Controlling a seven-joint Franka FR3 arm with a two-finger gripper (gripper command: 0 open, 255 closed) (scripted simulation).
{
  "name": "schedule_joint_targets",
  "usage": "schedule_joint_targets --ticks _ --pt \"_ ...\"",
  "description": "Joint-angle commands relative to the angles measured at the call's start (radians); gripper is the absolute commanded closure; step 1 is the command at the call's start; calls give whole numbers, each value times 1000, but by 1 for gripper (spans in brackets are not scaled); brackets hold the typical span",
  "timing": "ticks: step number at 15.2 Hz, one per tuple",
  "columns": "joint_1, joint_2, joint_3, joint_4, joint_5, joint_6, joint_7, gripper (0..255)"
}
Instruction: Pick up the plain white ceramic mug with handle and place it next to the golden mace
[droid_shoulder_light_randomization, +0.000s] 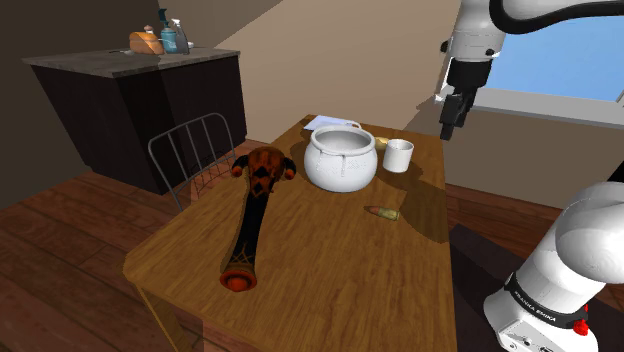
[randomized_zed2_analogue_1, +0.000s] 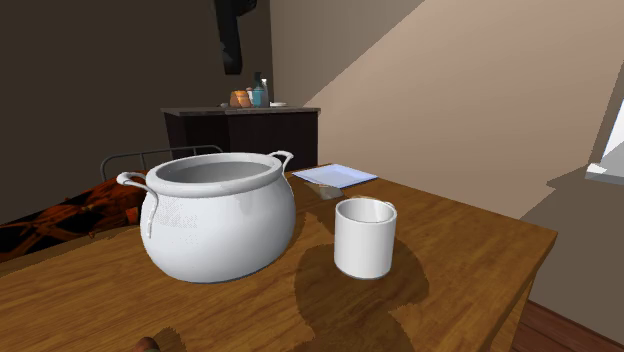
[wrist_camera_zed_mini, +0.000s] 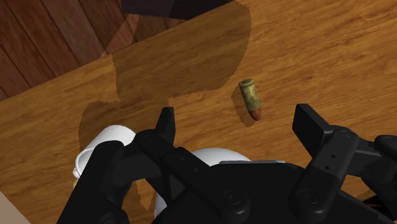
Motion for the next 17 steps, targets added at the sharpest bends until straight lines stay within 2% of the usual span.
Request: schedule_joint_targets --ticks 1,9,17 --pt "0 0 0 0 0 0 0 0" --pt "-47 240 -76 24 -34 229 -40 0" --pt "-82 519 -145 131 -30 412 -88 0"
